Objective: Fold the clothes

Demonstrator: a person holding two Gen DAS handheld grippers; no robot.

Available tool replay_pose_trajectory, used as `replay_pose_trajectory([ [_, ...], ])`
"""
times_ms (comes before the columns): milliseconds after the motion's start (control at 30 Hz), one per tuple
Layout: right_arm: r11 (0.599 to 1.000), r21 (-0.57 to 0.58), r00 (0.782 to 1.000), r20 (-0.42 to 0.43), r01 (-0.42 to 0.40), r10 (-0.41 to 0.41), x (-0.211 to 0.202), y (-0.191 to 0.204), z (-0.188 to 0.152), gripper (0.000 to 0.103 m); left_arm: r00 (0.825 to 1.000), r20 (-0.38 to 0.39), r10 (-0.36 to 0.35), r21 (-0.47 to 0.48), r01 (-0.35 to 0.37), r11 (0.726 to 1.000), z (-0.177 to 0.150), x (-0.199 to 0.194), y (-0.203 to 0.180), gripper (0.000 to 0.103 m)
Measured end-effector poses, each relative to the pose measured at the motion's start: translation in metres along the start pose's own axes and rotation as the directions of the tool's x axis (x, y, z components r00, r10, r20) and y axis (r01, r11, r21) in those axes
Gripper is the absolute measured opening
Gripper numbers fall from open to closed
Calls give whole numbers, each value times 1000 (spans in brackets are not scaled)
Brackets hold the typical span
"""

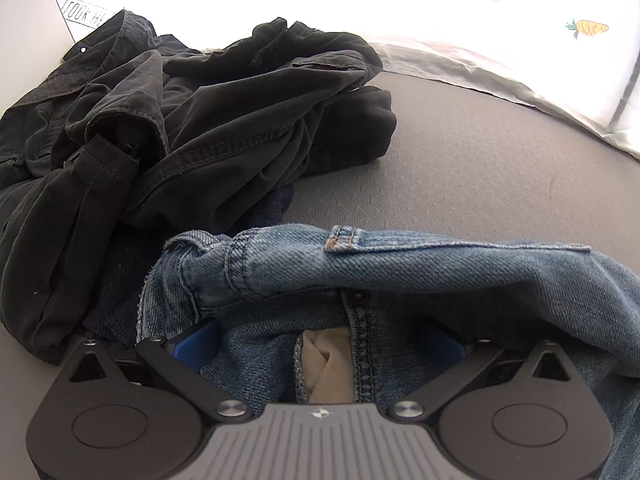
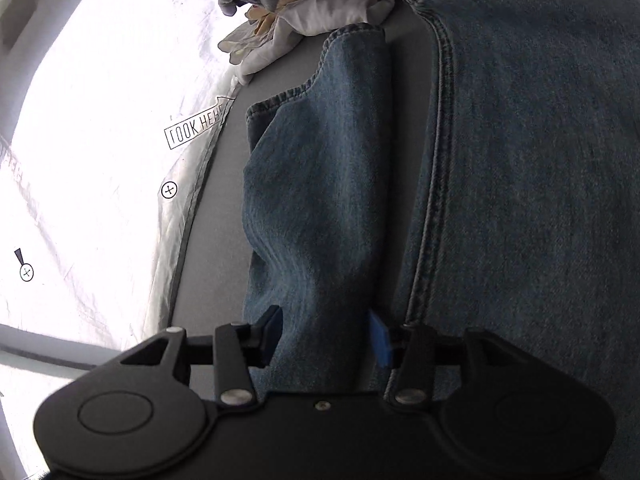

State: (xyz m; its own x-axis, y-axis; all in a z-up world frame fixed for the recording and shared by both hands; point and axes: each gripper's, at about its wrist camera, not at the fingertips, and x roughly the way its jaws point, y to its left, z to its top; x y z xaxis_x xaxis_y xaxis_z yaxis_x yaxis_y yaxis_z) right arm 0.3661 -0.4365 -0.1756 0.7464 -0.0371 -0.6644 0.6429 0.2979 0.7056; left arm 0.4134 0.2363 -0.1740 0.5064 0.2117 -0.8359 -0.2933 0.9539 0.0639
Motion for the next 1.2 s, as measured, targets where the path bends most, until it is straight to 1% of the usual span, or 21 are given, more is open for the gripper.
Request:
replay_pose_trajectory([
  [33,1000,-1,1000,-5,-3,3,3,0,0,46,1000,0,0,0,0,1000,0,0,0,103],
  [67,1000,-21,1000,-2,-5,5,5,2,0,35,1000,1,0,0,0,1000,0,0,0,103],
  [100,999,-42,1000,2,-7,7,6,4,0,8,1000,-1,0,-2,0,1000,0,0,0,103],
  [133,997,-68,1000,6,-30,30,5,8,0,4,1000,-5,1,-5,-1,1000,0,0,0,103],
  [167,995,-94,999,17,-45,46,2,16,1,4,1000,-8,2,-8,-2,1000,1,0,0,103],
  [233,987,-147,997,35,-67,73,-2,31,6,4,1000,-19,6,-16,-6,1000,3,1,-1,103],
  [300,978,-190,994,48,-86,97,1,54,18,3,1000,-23,12,-28,-13,1000,4,2,-1,103],
  [433,950,-290,989,46,-120,139,26,114,45,3,1000,-17,25,-45,-26,999,4,2,-3,103],
  [500,923,-362,988,33,-131,153,46,147,54,3,1000,-13,27,-48,-28,998,3,2,-3,103],
  [567,910,-394,988,18,-133,152,69,173,60,4,1000,-13,28,-49,-29,998,3,2,-3,103],
  [600,911,-392,990,1,-128,139,86,185,61,4,999,-13,29,-51,-30,998,3,2,-3,103],
  [633,913,-390,992,-16,-122,126,105,197,62,6,999,-14,30,-52,-30,998,4,2,-2,103],
  [700,916,-391,996,-38,-83,74,130,207,55,18,999,-18,30,-52,-31,998,5,3,-2,103],
  [733,917,-395,998,-46,-64,50,140,211,50,22,999,-20,29,-52,-30,998,6,3,-2,103],
  [800,910,-407,997,-67,-73,50,146,208,37,37,999,-23,29,-52,-30,998,6,2,-2,103],
  [867,898,-432,995,-80,-85,56,141,198,25,43,999,-22,28,-52,-29,998,6,2,-1,103],
  [933,881,-465,995,-93,-83,45,133,186,15,43,999,-21,28,-52,-29,998,6,2,-1,103],
  [967,870,-488,996,-85,-71,33,127,178,12,43,999,-23,29,-52,-30,998,6,2,-1,103],
  [1067,834,-552,999,-39,-16,-6,103,152,12,45,999,-38,26,-52,-28,998,9,3,-1,103],
  [1100,822,-570,999,-18,11,-26,99,143,18,45,999,-45,25,-51,-27,998,11,3,0,103],
  [1200,802,-590,996,35,91,-87,83,111,26,46,996,-83,24,-60,-29,998,17,2,0,103],
])
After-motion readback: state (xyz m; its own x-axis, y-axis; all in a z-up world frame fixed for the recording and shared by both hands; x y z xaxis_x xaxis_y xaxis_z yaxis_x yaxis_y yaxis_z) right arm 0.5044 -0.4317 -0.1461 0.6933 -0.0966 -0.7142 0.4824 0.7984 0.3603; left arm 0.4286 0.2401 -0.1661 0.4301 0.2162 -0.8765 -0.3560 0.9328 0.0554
